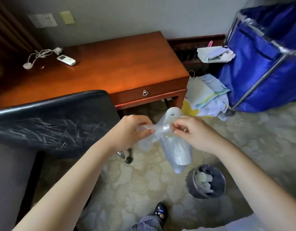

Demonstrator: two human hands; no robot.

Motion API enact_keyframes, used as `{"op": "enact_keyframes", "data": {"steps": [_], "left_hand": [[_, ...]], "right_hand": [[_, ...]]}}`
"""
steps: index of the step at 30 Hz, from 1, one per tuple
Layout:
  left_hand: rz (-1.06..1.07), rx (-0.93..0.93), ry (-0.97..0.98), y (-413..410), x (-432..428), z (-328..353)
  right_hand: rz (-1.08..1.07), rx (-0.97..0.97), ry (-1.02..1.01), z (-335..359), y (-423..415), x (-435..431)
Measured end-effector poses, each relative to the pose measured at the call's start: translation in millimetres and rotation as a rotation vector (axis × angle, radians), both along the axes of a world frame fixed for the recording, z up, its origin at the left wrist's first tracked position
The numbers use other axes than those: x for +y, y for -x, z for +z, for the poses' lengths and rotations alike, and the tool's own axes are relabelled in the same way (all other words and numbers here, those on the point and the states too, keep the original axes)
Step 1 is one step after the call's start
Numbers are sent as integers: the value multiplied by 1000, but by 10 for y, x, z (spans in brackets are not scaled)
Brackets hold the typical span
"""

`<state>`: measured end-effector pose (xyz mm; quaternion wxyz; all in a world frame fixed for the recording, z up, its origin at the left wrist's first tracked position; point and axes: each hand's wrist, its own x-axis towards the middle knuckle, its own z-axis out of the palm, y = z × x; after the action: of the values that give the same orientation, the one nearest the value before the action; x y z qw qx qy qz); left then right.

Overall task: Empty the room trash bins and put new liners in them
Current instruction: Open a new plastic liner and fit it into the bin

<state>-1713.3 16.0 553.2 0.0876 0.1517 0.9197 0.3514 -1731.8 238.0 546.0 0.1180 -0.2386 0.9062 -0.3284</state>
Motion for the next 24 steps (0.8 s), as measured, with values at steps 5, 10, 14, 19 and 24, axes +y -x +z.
{"op": "enact_keyframes", "data": {"steps": [5,10,14,19,24], "left_hand": [[-134,3,-24,617,557,9],[-257,-8,-32,1176,1023,34],[-341,20,2,1759,1294,39],[-445,31,-1,2641,1644,86],[-468,60,-34,3455,2143,110]], "right_hand": [[-114,25,1,42,426,628],[-258,3,47,20,803,1112],[-323,-15,32,34,1194,1382],[-427,33,92,75,1867,1714],[-520,31,151,18,2545,2135]]}}
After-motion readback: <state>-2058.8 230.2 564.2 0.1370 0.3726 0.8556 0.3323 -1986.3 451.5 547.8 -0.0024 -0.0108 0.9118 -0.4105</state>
